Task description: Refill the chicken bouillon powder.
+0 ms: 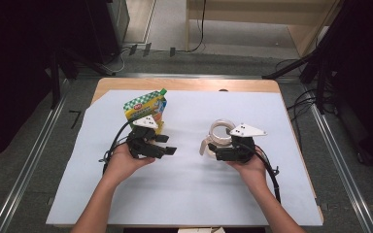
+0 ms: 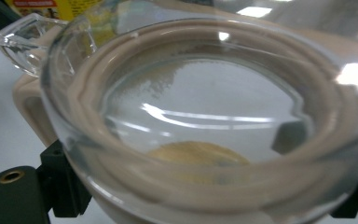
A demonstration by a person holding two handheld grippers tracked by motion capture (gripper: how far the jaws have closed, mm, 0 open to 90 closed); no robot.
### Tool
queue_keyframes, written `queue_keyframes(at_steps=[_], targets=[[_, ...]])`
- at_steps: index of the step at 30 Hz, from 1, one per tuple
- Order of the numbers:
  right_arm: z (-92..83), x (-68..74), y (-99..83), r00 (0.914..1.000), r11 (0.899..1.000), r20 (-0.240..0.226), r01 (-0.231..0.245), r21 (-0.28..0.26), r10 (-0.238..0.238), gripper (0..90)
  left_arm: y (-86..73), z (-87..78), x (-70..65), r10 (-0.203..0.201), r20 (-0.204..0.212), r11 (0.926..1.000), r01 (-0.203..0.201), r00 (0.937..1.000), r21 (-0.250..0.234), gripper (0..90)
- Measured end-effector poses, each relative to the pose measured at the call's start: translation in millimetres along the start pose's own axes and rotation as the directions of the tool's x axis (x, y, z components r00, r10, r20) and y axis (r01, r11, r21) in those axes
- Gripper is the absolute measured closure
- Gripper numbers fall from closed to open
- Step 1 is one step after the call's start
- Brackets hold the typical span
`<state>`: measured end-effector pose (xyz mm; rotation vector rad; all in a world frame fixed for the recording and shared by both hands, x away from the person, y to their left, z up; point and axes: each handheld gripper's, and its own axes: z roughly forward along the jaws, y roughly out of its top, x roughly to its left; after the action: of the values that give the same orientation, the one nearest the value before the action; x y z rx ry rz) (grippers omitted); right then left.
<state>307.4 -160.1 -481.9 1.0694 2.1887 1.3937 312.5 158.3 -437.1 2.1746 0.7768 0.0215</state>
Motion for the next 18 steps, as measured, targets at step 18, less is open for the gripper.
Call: queue_keyframes(at_steps=[18], targets=[[19.8,42.1,-7.2,0.9905,0.996,-0.119,0.074,0.044,-0.069,11.9,0.3,-0.1,-0.9,0.007,-0.003,1.0,-0.007,1.0,0.001,39.8]])
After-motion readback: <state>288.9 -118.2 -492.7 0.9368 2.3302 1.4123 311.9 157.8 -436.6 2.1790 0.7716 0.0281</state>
